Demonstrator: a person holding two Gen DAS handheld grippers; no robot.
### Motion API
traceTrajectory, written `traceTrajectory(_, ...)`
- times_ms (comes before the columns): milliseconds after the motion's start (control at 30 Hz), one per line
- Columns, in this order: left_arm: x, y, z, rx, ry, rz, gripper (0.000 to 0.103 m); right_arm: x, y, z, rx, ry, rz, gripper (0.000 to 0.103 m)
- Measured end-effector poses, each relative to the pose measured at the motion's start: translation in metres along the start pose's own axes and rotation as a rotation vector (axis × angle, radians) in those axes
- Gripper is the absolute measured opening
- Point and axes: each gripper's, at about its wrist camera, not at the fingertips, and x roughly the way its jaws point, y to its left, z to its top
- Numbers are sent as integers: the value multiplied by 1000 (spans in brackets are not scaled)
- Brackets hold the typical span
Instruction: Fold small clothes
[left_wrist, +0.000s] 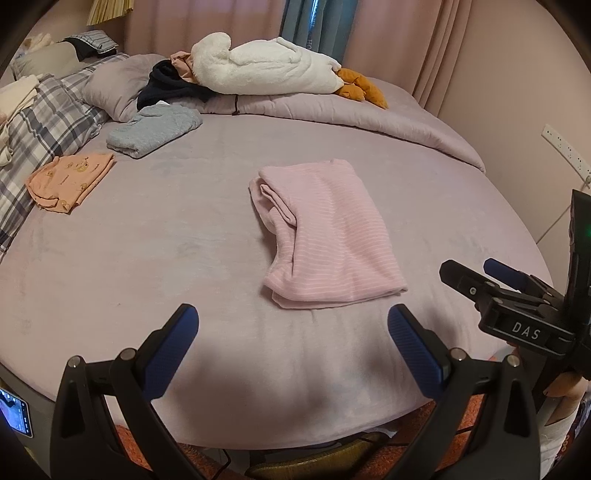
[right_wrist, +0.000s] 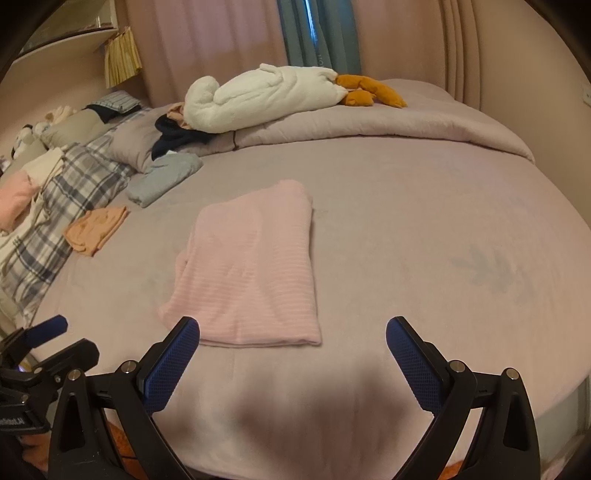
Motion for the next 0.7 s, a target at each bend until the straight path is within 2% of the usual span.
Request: traceTrajectory(700, -3, -4, 0, 12, -1, -7, 102, -1, -3, 1, 11, -11, -3, 100)
